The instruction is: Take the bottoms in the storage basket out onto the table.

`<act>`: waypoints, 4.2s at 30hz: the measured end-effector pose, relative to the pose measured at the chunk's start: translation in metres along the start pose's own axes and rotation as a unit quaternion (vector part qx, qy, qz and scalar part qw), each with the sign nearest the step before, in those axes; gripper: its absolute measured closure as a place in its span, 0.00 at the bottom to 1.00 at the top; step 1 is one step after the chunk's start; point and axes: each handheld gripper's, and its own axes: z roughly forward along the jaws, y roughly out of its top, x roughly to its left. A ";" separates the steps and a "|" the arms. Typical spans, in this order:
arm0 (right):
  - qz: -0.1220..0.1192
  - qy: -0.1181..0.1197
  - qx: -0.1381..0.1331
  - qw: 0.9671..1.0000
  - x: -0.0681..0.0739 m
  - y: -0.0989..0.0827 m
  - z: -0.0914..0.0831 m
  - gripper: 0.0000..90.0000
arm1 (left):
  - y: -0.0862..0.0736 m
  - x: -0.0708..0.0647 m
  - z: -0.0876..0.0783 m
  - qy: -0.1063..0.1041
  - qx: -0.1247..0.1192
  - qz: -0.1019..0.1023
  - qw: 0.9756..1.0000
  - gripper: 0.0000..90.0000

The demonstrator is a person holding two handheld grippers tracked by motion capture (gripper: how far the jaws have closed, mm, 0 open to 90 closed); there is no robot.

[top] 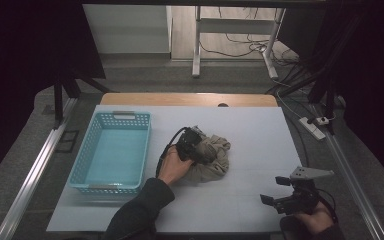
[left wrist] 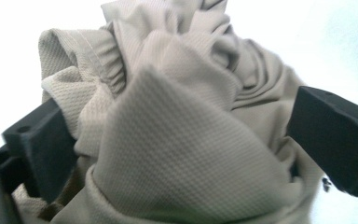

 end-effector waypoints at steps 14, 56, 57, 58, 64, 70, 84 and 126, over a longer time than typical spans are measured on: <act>-0.001 -0.001 0.001 1.000 0.000 0.000 0.000 0.04 | 0.004 -0.013 -0.007 -0.006 0.008 0.032 0.999 0.00; -0.002 -0.001 0.001 1.000 0.000 0.000 0.000 0.04 | 0.000 -0.017 -0.037 -0.045 -0.013 0.044 0.998 0.00; -0.003 -0.002 0.001 1.000 0.000 0.000 0.000 0.04 | 0.000 -0.017 -0.037 -0.045 -0.013 0.043 0.998 0.00; -0.003 -0.001 0.001 1.000 0.000 0.000 0.000 0.04 | 0.000 -0.017 -0.039 -0.043 -0.015 0.043 0.998 0.00; -0.003 -0.002 0.000 1.000 0.001 0.000 0.000 0.04 | -0.003 -0.016 -0.047 -0.048 -0.026 0.033 0.998 0.00; -0.004 -0.003 0.002 1.000 0.001 0.000 0.000 0.04 | -0.005 -0.017 -0.052 -0.050 -0.029 0.031 0.998 0.00; -0.004 -0.002 -0.001 1.000 0.001 0.000 0.000 0.04 | -0.007 -0.021 -0.062 -0.050 -0.035 0.032 0.998 0.00; -0.002 -0.005 -0.004 1.000 0.001 0.000 -0.001 0.03 | -0.024 -0.018 -0.091 -0.051 -0.062 0.003 0.997 0.00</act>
